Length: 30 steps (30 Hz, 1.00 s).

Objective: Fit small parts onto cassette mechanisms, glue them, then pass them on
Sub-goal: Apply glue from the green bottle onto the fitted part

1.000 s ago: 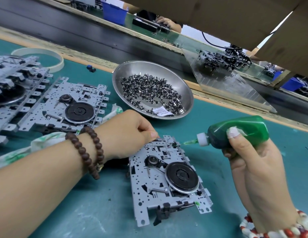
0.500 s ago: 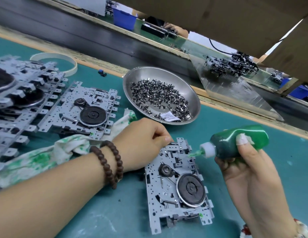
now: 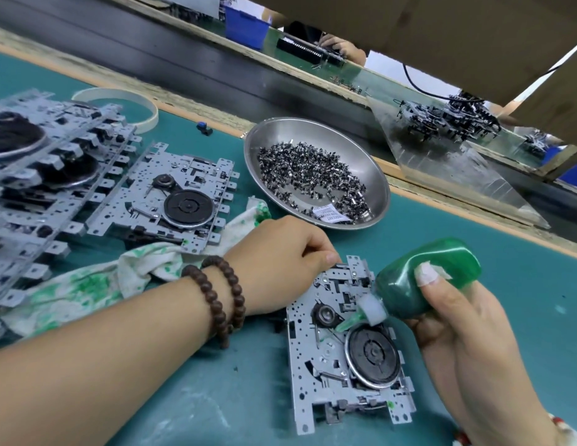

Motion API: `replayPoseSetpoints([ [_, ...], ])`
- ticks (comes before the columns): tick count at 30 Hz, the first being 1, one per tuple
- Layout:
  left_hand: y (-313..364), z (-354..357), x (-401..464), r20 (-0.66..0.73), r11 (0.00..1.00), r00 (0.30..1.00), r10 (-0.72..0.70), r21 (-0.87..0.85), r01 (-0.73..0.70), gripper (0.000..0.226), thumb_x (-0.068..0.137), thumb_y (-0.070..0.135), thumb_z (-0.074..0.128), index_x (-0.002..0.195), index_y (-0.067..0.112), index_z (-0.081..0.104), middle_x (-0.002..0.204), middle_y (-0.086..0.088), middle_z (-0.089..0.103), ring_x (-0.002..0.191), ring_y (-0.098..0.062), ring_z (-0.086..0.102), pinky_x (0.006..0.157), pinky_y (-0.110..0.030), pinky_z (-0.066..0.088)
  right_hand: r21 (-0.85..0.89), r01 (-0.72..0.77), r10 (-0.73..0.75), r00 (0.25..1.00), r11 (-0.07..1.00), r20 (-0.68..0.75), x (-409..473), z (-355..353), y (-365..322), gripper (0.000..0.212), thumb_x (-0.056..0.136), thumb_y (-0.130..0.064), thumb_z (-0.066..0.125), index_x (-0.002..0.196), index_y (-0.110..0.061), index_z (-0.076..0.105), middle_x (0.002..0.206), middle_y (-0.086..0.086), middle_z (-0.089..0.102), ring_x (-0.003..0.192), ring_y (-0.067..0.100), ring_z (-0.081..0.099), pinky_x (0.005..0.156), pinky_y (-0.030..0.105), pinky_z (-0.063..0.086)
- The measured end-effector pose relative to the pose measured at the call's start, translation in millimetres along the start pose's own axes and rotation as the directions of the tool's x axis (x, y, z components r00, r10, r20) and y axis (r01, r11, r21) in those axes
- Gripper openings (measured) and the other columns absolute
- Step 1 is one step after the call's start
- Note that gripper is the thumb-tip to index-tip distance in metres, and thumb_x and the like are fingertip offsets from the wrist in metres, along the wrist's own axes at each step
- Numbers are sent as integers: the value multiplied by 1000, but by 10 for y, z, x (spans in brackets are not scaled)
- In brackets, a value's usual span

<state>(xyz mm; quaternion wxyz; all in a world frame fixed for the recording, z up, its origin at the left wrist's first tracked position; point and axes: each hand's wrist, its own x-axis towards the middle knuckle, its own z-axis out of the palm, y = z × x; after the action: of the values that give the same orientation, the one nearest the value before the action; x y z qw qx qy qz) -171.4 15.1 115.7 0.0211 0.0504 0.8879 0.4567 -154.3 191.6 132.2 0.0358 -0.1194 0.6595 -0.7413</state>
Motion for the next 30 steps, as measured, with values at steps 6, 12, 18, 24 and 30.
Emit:
replayPoseSetpoints([
  [6, 4, -2, -1, 9, 1000, 1000, -7, -12, 7, 18, 91, 33, 54, 84, 27, 69, 81, 13, 68, 76, -1, 60, 70, -17, 47, -35, 38, -36, 998, 999, 43, -4, 21, -14, 11, 70, -23, 62, 70, -21, 73, 65, 1, 68, 59, 9, 65, 55, 15, 51],
  [12, 17, -5, 3, 13, 1000, 1000, -11, -10, 11, 18, 91, 34, 53, 85, 28, 69, 83, 13, 68, 76, 0, 60, 69, -17, 46, -41, 46, -45, 999, 998, 28, 2, 3, -1, 20, 73, -16, 54, 70, -21, 73, 64, 1, 68, 59, 9, 64, 55, 16, 52],
  [18, 15, -5, 0, 9, 1000, 1000, -8, -13, 8, 17, 91, 33, 54, 84, 28, 68, 82, 15, 67, 75, 2, 59, 67, -13, 44, -41, 34, -33, 999, 999, 21, -3, 9, 2, 20, 73, -15, 54, 69, -21, 72, 64, 2, 67, 59, 9, 64, 55, 16, 52],
  [24, 16, -3, 4, 10, 1000, 1000, -11, -14, 11, 18, 91, 34, 54, 85, 27, 69, 82, 13, 68, 75, 0, 60, 68, -16, 46, -40, 39, -37, 999, 998, 37, -8, 5, -3, 12, 69, -24, 61, 71, -20, 73, 66, 1, 68, 60, 9, 65, 56, 16, 52],
  [30, 11, -1, 6, 10, 1000, 1000, -3, -5, 3, 18, 91, 34, 53, 84, 28, 68, 82, 11, 69, 75, -3, 61, 68, -18, 47, -59, 53, -50, 997, 997, 56, -4, 12, -10, 23, 63, -40, 79, 75, -21, 73, 69, 0, 69, 63, 9, 66, 59, 16, 53],
])
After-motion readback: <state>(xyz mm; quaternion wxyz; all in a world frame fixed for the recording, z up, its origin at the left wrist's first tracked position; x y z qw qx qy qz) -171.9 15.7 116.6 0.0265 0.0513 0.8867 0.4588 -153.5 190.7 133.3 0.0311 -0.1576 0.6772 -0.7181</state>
